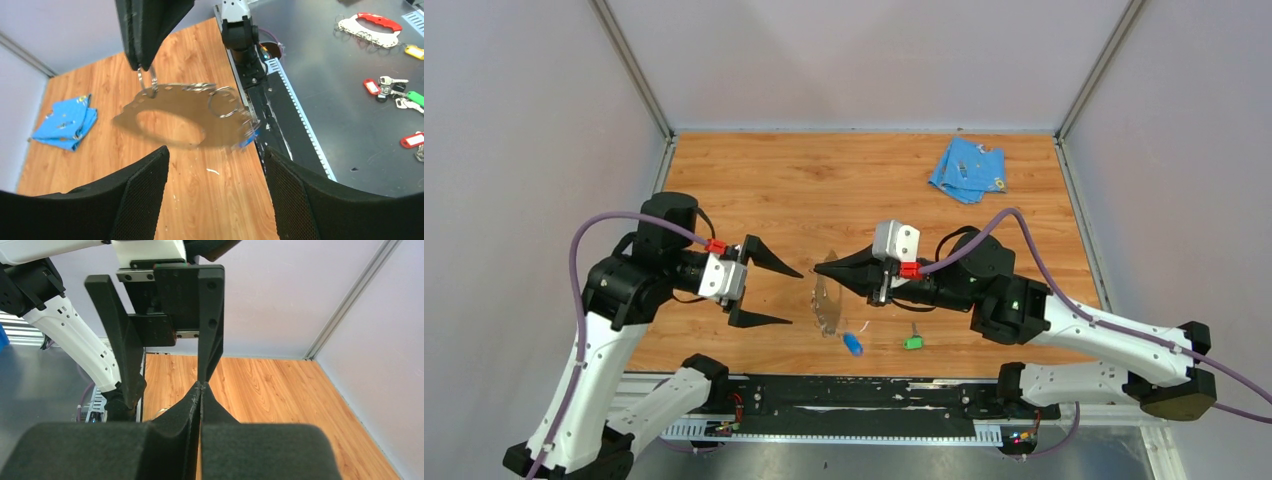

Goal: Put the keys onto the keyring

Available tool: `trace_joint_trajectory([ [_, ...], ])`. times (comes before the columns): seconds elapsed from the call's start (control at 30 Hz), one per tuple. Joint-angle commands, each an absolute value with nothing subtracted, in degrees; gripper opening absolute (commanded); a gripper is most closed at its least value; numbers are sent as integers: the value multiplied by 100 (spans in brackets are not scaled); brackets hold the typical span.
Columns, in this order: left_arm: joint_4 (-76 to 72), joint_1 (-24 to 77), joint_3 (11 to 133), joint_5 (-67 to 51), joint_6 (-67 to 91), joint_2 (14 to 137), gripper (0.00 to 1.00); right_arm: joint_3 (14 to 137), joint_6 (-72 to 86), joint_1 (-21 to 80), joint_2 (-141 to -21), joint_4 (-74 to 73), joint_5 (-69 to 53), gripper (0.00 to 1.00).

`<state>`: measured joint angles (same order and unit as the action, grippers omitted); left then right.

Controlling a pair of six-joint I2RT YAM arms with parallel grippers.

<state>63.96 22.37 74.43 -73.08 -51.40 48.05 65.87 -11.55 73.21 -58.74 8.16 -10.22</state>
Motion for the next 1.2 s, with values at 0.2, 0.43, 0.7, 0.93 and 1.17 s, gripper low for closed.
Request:
trace_joint_trajectory([
  [0.2,5171,2268,7451,-6727,-3692,5324,61,7102,-970,7269,-6115,337,-955,0],
  [0.43,5041,2269,7180,-7166,-3696,5382,27,7150,-859,7237,-6296,-53,-828,1],
  [0.7,5028,1205,6877,-5682,-4730,5361,25,5723,-38,6357,-6287,-807,-723,36],
  [0.93,5027,1138,6700,-5215,-5054,5348,59,4970,787,6354,-7387,-772,-999,62],
  [1.17,5085,1020,6412,-5133,-5429,5171,61,5080,1401,5823,-8777,-892,-2684,69],
])
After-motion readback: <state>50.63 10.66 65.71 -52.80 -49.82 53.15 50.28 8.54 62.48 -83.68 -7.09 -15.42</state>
